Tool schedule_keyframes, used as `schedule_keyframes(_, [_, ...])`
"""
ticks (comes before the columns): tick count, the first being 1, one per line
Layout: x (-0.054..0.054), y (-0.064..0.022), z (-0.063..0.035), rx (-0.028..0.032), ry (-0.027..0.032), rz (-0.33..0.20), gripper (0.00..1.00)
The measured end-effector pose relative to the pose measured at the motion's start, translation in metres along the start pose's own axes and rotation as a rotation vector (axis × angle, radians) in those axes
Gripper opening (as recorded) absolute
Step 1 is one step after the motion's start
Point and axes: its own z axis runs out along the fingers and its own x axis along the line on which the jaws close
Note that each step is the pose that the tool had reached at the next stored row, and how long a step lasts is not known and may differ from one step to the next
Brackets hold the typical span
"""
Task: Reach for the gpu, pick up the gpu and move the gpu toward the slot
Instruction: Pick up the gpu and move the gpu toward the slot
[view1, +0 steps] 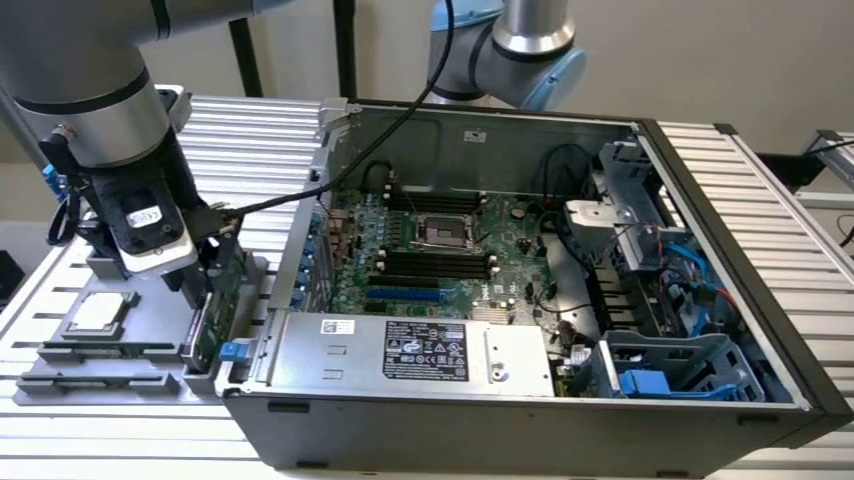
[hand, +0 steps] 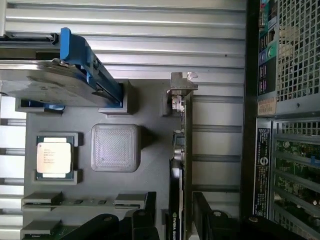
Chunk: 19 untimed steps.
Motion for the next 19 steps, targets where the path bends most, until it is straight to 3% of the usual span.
schedule_keyframes(6, [-0.001, 0.0057, 0.011, 0.0044, -0.0015, 0.0, 0.42])
schedule_keyframes(8, [-0.001, 0.0066, 0.0139, 0.0101, -0.0019, 0.0, 0.42])
schedule_keyframes(11, [-0.001, 0.0069, 0.0175, 0.024, -0.0024, 0.0, 0.42])
schedule_keyframes(13, [-0.001, 0.0069, 0.0204, 0.0291, -0.0036, 0.0, 0.42])
schedule_keyframes(19, [-0.001, 0.0071, 0.0256, 0.0298, -0.006, 0.0, 0.42])
